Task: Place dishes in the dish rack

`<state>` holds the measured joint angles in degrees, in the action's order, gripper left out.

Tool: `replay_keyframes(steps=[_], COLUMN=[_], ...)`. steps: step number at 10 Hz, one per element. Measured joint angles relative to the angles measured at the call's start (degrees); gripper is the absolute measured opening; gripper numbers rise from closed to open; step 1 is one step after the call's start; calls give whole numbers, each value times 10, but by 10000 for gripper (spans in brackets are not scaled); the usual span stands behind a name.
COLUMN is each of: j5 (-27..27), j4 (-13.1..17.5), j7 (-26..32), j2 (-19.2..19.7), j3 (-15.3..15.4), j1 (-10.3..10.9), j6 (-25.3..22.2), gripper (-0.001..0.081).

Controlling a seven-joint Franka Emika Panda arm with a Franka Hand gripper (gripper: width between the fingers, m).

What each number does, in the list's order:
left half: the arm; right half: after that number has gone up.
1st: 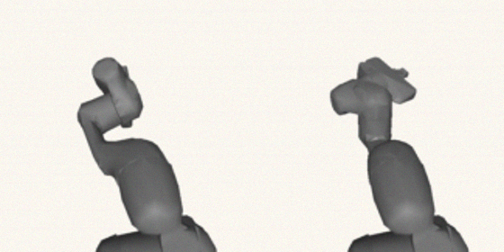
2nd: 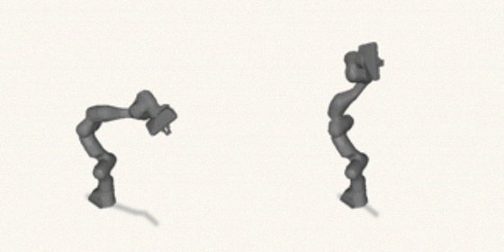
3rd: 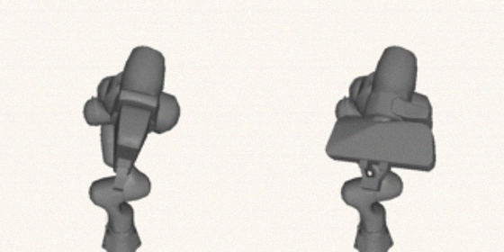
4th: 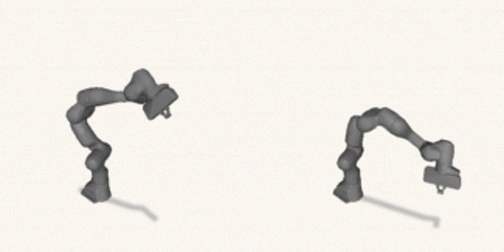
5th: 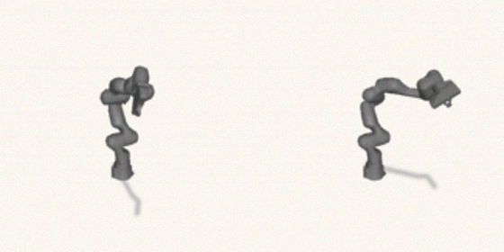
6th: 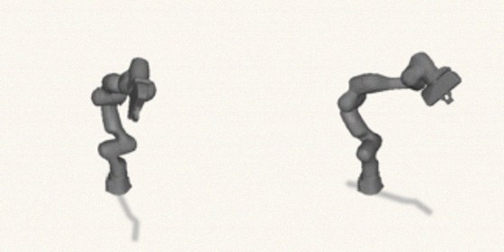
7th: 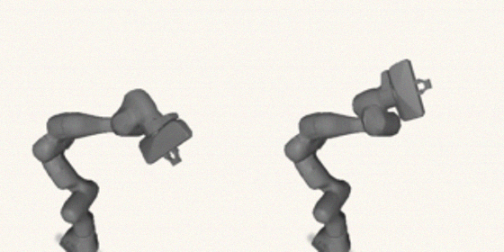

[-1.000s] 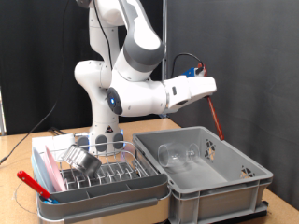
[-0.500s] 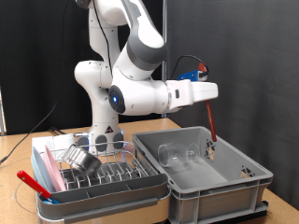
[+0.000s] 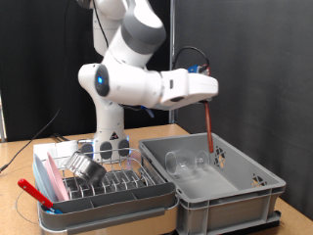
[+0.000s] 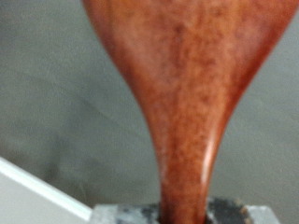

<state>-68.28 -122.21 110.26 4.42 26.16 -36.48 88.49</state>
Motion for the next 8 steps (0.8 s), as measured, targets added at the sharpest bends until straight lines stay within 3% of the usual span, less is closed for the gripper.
replay_keyframes(steps=[5,6,8], j5=[-13,-12,3], j4=[28,27,30], j7=[-47,-47,-104], j2=[12,13,16], j3=[-44,-42,-40], j1=[-51,-49,-47], j6=[-71,-66,-67], gripper=[77,77,77])
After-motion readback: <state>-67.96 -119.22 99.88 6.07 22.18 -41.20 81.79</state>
